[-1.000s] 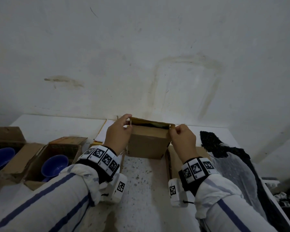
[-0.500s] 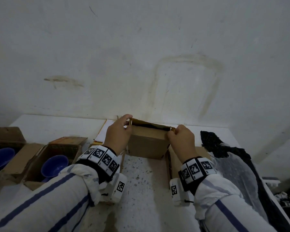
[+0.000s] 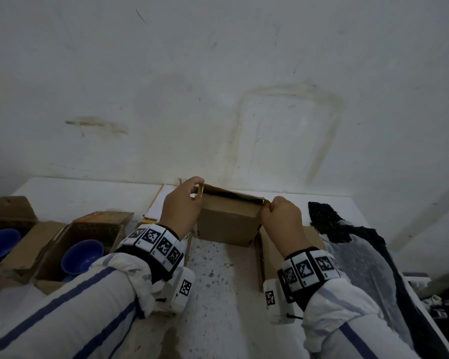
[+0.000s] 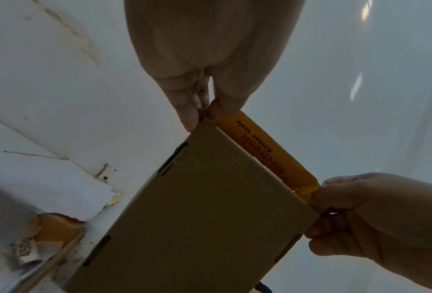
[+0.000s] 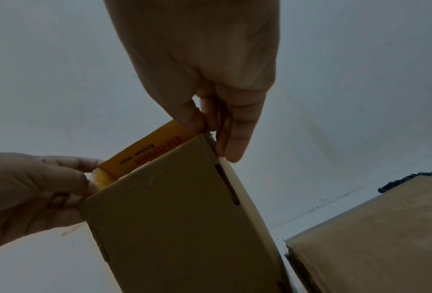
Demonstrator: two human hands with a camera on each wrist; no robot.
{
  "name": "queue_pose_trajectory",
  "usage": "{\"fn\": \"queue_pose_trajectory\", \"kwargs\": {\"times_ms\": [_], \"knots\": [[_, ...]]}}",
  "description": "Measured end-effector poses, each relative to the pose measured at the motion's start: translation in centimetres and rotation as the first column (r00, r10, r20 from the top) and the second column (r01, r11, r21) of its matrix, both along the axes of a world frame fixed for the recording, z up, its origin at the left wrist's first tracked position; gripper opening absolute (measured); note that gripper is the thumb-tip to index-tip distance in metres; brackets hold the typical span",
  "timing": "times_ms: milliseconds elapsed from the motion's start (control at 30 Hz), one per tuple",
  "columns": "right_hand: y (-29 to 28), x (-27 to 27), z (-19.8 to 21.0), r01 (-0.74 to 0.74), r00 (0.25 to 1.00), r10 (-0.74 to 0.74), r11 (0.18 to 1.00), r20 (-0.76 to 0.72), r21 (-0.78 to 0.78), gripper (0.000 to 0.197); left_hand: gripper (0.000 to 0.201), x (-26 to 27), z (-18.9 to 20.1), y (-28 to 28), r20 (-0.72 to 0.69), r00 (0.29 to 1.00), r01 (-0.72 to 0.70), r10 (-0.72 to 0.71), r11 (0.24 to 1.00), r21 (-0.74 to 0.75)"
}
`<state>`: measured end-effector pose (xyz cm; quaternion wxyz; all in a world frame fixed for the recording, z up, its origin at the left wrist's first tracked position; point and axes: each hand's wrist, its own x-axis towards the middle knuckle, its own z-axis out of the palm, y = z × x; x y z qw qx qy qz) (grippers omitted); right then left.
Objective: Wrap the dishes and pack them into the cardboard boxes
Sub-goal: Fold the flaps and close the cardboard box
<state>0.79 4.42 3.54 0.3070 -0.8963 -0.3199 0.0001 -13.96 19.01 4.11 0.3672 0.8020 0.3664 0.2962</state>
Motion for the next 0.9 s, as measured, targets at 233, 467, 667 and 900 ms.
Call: {"fn": "queue_pose_trajectory", "kwargs": {"times_ms": [233,467,667,900], "knots": [[0.0,0.0,0.1,0.014,0.988,-0.004,0.998,-0.154,0.059,0.037,0.034,-0.2,-0.1,-0.1,-0.003,1.000,-0.012,0.012,1.000,-0.009],[-0.5,0.4,0.8,0.140,0.798,0.041,0.958,-0.601,0.251,0.032,0.030,0.1,-0.3,0.2,0.015,1.000,-0.016,0.016,1.000,-0.003],[0.2,-0.5,0.8,-0.068,0.996,0.061,0.991,-0.061,-0.118,0.039,0.031,-0.2,-0.1,0.4,0.004,1.000,-0.005,0.005,1.000,-0.025],[0.1,-0.8,0.6,-0.033,0.999,0.029,0.993,-0.035,-0.118,0.037,0.031,-0.2,-0.1,0.2,0.018,1.000,0.011,-0.011,1.000,-0.007]]}}
